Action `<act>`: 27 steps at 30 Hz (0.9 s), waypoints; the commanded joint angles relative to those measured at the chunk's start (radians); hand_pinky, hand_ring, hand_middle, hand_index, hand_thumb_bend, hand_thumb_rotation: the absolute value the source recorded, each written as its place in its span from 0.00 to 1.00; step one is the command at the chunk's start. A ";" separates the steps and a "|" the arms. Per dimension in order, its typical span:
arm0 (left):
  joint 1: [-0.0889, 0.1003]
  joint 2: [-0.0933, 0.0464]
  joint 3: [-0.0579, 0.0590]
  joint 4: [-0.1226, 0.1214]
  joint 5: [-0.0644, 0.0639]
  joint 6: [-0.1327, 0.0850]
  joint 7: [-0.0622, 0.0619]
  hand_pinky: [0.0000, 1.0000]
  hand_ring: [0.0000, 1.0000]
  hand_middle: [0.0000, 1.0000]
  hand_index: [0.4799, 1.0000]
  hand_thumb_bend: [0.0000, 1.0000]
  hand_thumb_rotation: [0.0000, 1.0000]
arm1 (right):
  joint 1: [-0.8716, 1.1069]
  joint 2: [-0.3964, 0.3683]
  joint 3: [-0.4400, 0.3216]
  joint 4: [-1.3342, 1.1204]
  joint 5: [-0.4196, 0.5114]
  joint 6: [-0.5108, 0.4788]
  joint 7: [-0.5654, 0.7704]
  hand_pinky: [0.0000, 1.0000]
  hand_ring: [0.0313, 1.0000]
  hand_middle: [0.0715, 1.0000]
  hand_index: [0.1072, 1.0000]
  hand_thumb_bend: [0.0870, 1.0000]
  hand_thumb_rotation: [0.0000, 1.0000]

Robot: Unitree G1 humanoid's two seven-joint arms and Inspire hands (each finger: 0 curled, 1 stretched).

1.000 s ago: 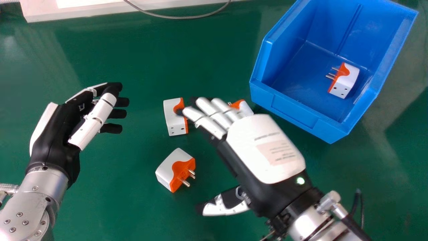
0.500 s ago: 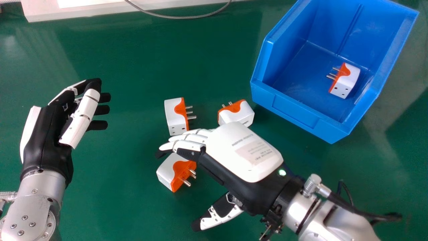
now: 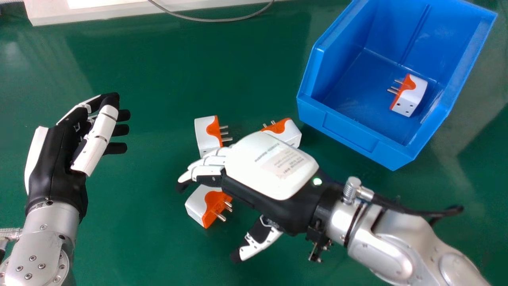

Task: Pick all objects and put in blue box

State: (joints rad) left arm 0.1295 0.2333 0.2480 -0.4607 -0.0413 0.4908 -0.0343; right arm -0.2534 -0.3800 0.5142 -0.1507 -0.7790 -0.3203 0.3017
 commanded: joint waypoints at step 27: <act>-0.024 0.016 0.002 -0.041 -0.001 0.033 -0.029 0.64 0.72 0.73 0.55 0.36 0.68 | -0.176 0.026 0.078 0.143 -0.097 -0.101 0.008 0.71 0.81 0.79 0.72 0.35 0.00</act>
State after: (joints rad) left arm 0.1182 0.2424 0.2437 -0.4824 -0.0415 0.5209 -0.0625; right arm -0.3980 -0.3579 0.5914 -0.0024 -0.8765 -0.4062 0.3067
